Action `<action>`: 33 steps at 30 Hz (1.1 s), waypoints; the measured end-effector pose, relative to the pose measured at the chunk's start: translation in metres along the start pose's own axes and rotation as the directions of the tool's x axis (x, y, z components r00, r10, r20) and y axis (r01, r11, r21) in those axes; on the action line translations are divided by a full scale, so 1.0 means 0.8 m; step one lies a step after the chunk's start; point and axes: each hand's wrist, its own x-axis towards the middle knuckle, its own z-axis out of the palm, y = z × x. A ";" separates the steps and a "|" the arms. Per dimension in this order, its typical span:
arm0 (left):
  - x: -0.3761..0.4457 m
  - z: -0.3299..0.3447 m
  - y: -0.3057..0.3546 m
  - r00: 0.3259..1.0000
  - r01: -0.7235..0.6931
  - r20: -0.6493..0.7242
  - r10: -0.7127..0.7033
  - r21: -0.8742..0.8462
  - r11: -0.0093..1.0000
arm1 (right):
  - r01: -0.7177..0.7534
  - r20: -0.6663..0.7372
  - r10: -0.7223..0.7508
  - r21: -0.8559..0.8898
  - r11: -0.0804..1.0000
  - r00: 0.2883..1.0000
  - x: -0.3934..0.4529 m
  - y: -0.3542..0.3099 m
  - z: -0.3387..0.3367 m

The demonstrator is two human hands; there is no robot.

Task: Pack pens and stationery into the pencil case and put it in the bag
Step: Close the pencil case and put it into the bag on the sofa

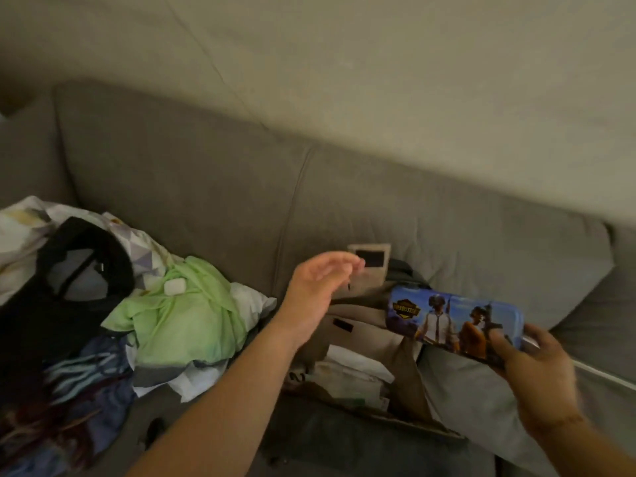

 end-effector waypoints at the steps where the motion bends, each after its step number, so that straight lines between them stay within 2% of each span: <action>1: 0.013 -0.004 0.001 0.998 -0.045 0.048 0.039 0.128 0.991 | 0.009 0.001 -0.009 -0.014 1.000 1.000 0.000 0.002 -0.002; 2: 0.027 -0.011 -0.005 0.992 -0.084 0.111 0.051 0.317 0.945 | 0.015 0.001 -0.015 -0.015 1.000 1.000 0.001 0.004 -0.004; 3: 0.039 -0.019 -0.013 0.981 -0.142 0.187 0.046 0.539 0.830 | 0.025 0.001 -0.025 -0.024 0.999 1.000 0.001 0.005 -0.005; 4: 0.050 -0.029 -0.023 0.959 -0.241 0.282 0.041 0.727 0.643 | 0.047 0.002 -0.047 -0.041 0.998 0.999 0.000 0.007 -0.006; 5: 0.058 -0.039 -0.030 0.925 -0.355 0.377 0.032 0.836 0.418 | 0.072 -0.004 -0.072 -0.071 0.995 0.997 -0.001 0.007 -0.006; 7: 0.065 -0.053 -0.039 0.870 -0.493 0.492 0.011 0.870 0.022 | 0.133 -0.014 -0.135 -0.125 0.983 0.991 -0.003 0.006 -0.007; 8: 0.065 -0.057 -0.042 0.862 -0.504 0.507 -0.008 0.854 -0.125 | 0.167 -0.009 -0.170 -0.149 0.975 0.985 -0.005 0.005 -0.008; 9: 0.066 -0.060 -0.047 0.865 -0.494 0.500 -0.038 0.838 -0.232 | 0.208 0.001 -0.211 -0.177 0.962 0.977 -0.009 0.003 -0.009; 10: 0.064 -0.060 -0.051 0.876 -0.475 0.479 -0.064 0.829 -0.295 | 0.269 0.018 -0.271 -0.205 0.941 0.962 -0.011 0.003 -0.011; 14: 0.059 -0.065 -0.078 0.906 -0.403 0.423 -0.028 0.839 -0.366 | 0.500 0.107 -0.495 -0.330 0.800 0.862 -0.019 -0.009 -0.025; 18: 0.060 -0.073 -0.084 0.914 -0.381 0.404 -0.040 0.818 -0.431 | 0.675 0.235 -0.633 -0.306 0.672 0.737 -0.018 -0.028 -0.035; 23: 0.052 -0.074 -0.075 0.901 -0.426 0.411 -0.136 0.781 -0.457 | 0.820 0.411 -0.709 -0.286 0.496 0.573 -0.007 -0.045 -0.019; 26: 0.047 -0.079 -0.074 0.915 -0.397 0.384 -0.123 0.805 -0.442 | 0.909 0.530 -0.738 -0.227 0.351 0.417 0.006 -0.046 0.010; 29: 0.041 -0.077 -0.075 0.924 -0.378 0.366 -0.111 0.828 -0.414 | 0.941 0.596 -0.728 -0.204 0.271 0.339 0.013 -0.035 0.040; 32: 0.037 -0.072 -0.077 0.925 -0.375 0.365 -0.103 0.835 -0.402 | 0.978 0.706 -0.692 -0.208 0.002 0.151 0.022 -0.014 0.068; 33: 0.037 -0.071 -0.078 0.927 -0.370 0.362 -0.098 0.840 -0.397 | 0.974 0.745 -0.658 -0.211 -0.077 0.110 0.026 -0.006 0.078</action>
